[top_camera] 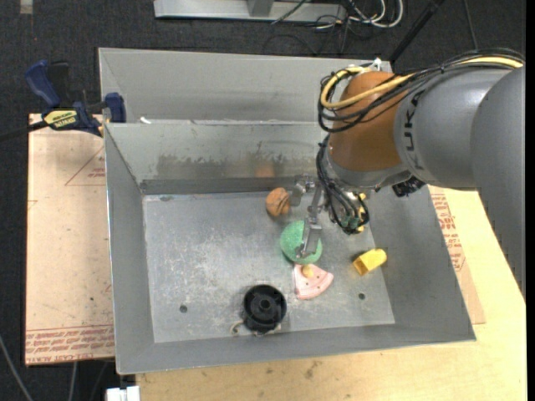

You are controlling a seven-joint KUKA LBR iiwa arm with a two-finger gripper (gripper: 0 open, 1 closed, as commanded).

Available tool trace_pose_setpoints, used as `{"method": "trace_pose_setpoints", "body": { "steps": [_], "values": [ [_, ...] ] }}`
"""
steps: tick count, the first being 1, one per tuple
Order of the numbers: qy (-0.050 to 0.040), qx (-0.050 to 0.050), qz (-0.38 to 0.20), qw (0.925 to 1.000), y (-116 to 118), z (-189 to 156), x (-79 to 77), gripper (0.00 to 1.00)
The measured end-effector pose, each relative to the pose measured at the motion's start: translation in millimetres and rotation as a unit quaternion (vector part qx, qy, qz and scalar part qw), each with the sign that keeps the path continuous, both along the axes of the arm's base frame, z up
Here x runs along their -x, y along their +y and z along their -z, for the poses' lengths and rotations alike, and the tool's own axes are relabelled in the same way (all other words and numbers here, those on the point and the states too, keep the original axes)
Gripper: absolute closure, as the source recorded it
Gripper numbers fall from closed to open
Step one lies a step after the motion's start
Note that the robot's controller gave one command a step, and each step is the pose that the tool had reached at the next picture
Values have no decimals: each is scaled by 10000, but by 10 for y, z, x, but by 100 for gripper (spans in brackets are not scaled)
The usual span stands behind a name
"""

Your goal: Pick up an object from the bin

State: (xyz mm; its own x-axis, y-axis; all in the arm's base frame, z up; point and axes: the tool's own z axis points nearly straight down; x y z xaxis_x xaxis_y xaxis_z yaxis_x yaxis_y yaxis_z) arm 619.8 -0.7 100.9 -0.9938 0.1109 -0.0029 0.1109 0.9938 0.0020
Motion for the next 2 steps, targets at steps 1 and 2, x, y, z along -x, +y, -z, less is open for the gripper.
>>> {"method": "trace_pose_setpoints", "body": {
  "steps": [1, 2],
  "values": [
    [-8, -1, 82, 10000, 17, 222, -207, 0],
    [-21, -13, 610, 9981, -123, 278, 255, 100]
  ]
}}
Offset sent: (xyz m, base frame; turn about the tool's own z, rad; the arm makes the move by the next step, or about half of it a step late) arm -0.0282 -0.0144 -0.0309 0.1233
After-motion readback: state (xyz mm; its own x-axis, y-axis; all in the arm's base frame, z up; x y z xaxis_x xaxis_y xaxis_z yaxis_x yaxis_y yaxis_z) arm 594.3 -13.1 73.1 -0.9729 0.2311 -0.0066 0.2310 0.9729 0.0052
